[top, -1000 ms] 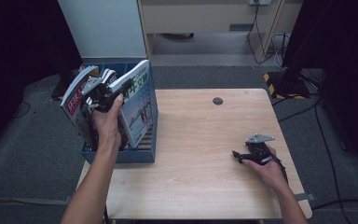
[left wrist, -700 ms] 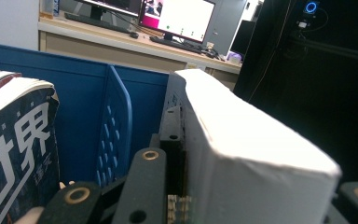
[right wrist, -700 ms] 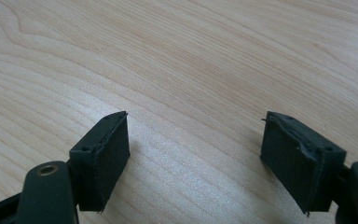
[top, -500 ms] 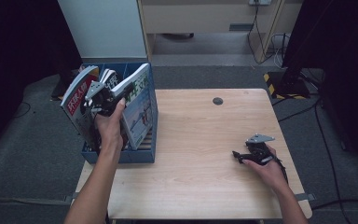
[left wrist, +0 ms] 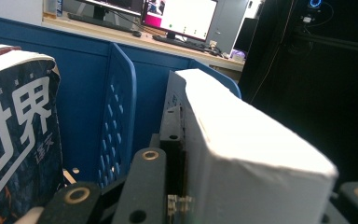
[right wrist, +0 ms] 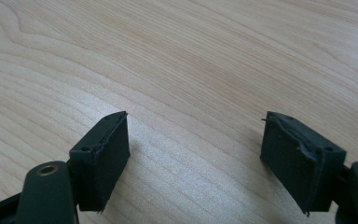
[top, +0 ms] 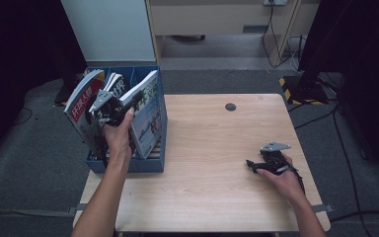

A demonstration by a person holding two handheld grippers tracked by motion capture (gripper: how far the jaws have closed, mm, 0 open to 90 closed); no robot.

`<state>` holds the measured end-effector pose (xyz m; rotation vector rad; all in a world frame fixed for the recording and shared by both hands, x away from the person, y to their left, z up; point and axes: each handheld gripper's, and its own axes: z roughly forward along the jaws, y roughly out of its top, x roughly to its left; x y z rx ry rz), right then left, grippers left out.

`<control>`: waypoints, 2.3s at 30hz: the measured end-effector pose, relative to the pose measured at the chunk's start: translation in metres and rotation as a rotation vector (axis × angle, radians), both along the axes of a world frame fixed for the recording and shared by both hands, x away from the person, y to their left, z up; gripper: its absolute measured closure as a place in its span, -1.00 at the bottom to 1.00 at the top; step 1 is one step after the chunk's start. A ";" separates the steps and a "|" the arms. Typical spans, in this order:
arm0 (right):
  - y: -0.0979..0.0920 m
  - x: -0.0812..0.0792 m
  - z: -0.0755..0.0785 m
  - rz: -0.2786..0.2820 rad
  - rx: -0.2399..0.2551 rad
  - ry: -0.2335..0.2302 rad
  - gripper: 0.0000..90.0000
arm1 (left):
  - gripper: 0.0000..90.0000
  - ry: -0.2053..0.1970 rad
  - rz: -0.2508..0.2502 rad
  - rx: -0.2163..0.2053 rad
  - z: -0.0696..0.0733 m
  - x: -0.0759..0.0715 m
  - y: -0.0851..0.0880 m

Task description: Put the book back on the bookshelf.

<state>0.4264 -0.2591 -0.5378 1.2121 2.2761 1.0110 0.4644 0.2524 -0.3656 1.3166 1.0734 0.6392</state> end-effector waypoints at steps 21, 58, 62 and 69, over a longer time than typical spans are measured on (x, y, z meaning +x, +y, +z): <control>0.000 0.000 0.000 -0.002 0.000 -0.002 -0.48 | 0.57 0.044 0.011 0.015 -0.003 -0.013 0.003; 0.000 0.000 0.000 -0.002 0.000 -0.002 -0.48 | 0.61 0.004 0.059 -0.003 -0.009 -0.004 0.002; 0.000 0.000 0.000 -0.003 0.001 -0.001 -0.48 | 0.61 0.002 0.057 -0.001 -0.007 -0.001 0.000; 0.000 0.000 0.000 -0.004 0.002 -0.002 -0.48 | 0.61 0.009 0.055 -0.007 -0.010 0.001 0.003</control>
